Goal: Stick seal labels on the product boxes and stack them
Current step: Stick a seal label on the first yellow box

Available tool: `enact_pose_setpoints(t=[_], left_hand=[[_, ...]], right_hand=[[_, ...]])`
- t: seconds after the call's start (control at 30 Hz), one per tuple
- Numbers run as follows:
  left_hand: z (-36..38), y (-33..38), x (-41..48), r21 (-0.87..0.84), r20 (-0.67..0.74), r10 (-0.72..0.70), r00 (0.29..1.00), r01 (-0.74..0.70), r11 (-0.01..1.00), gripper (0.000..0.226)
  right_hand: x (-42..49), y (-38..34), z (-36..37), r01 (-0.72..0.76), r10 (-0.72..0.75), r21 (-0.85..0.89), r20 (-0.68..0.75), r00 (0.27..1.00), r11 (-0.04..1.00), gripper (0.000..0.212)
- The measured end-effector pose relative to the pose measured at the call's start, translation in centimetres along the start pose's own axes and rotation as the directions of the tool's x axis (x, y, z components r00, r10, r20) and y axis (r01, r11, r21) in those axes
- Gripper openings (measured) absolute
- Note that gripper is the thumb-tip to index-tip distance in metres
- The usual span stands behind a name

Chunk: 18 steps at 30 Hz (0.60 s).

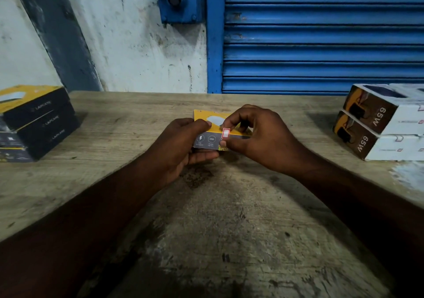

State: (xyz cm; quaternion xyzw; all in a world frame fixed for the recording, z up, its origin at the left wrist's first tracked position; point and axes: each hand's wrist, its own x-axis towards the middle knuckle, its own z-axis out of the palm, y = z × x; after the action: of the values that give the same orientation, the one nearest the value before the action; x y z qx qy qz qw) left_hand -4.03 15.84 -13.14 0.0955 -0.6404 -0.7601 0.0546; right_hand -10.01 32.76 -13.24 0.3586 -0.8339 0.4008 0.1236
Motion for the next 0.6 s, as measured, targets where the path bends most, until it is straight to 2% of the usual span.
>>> enact_pose_setpoints(t=[0.2,0.37,0.5,0.6], left_hand=[[0.11,0.05,-0.16,-0.008,0.004,-0.005,1.0,0.005,1.0,0.011],[0.08,0.14,-0.14,-0.008,-0.007,-0.016,1.0,0.016,1.0,0.011],[0.01,0.34,-0.16,-0.035,-0.007,-0.035,0.999,0.035,0.999,0.011],[-0.09,0.62,-0.09,-0.091,-0.013,-0.037,0.999,0.036,0.995,0.012]], right_hand=[[0.08,0.01,-0.02,0.003,-0.002,0.07,-0.013,1.0,0.998,0.013],[0.06,0.03,-0.18,-0.014,0.014,-0.007,0.035,0.999,1.0,0.03],[-0.05,0.3,-0.13,-0.023,0.023,0.035,0.001,1.0,0.999,0.056],[0.06,0.75,-0.29,-0.128,0.129,0.028,-0.043,0.991,0.991,0.065]])
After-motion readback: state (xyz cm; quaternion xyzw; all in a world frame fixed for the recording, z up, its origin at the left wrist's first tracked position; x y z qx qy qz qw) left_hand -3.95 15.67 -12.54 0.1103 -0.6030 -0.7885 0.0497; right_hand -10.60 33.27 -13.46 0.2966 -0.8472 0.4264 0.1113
